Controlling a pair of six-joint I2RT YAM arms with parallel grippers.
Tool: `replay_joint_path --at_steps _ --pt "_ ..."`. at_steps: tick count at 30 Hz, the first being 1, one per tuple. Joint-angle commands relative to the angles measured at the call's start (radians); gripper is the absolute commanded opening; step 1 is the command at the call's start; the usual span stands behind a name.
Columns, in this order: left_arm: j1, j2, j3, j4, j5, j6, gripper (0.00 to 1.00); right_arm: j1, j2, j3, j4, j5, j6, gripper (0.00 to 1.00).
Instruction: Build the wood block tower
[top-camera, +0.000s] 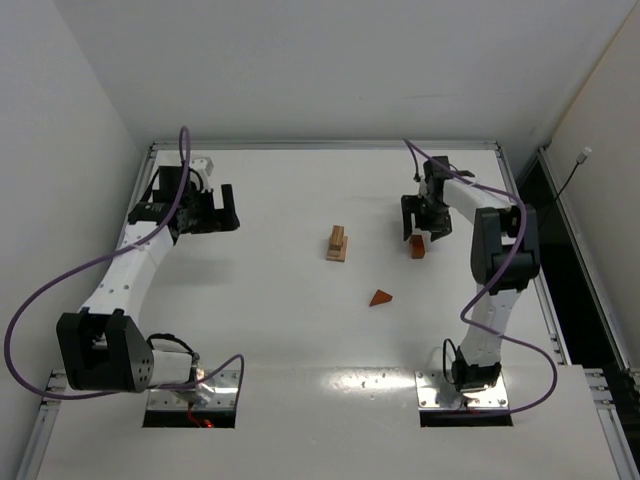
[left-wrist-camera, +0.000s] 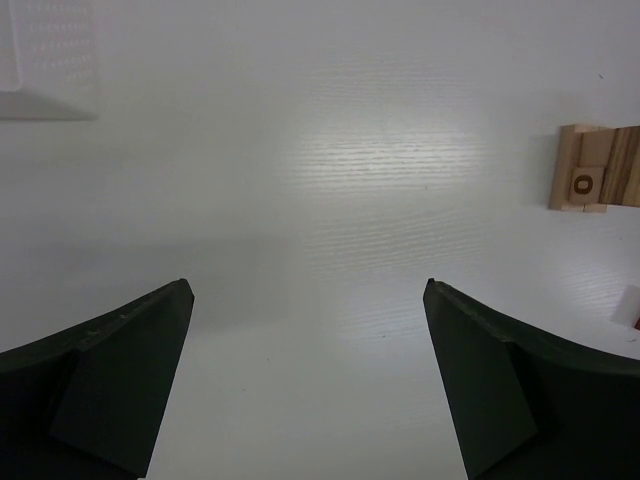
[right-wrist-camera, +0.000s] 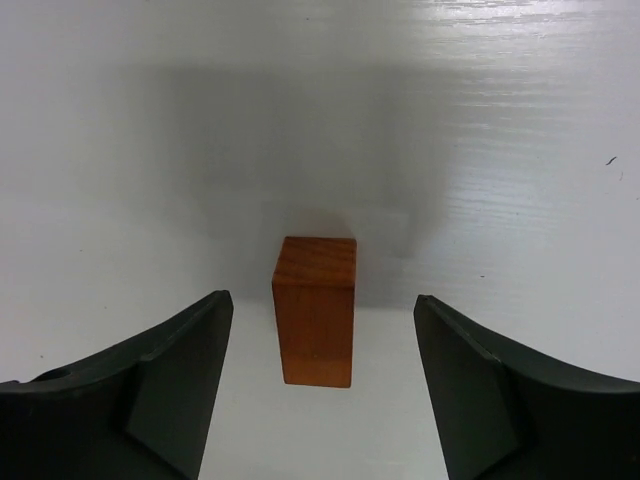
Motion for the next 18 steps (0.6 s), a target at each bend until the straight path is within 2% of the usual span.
replay_joint_path --at_steps 1,4,9,13,16,18 --pt "0.006 0.021 0.044 0.025 0.015 -0.007 1.0 0.006 -0.126 -0.023 0.049 -0.057 -0.043 0.71" --pt "0.006 0.021 0.044 0.025 0.024 -0.007 1.0 0.017 -0.208 -0.066 0.049 -0.082 -0.063 0.71" --pt "0.006 0.04 0.053 0.034 0.045 -0.016 1.0 0.035 -0.402 -0.233 0.049 -0.085 -0.086 0.59" --pt "-0.003 0.05 0.076 0.034 0.046 -0.016 1.0 0.045 -0.536 -0.362 0.124 -0.032 -0.097 0.57" --pt "-0.023 0.07 0.085 0.034 0.036 -0.016 1.0 0.057 -0.651 -0.515 0.248 0.005 -0.007 0.57" --pt "-0.023 0.07 0.085 0.034 0.036 -0.016 1.0 0.086 -0.682 -0.554 0.318 0.047 0.052 0.57"
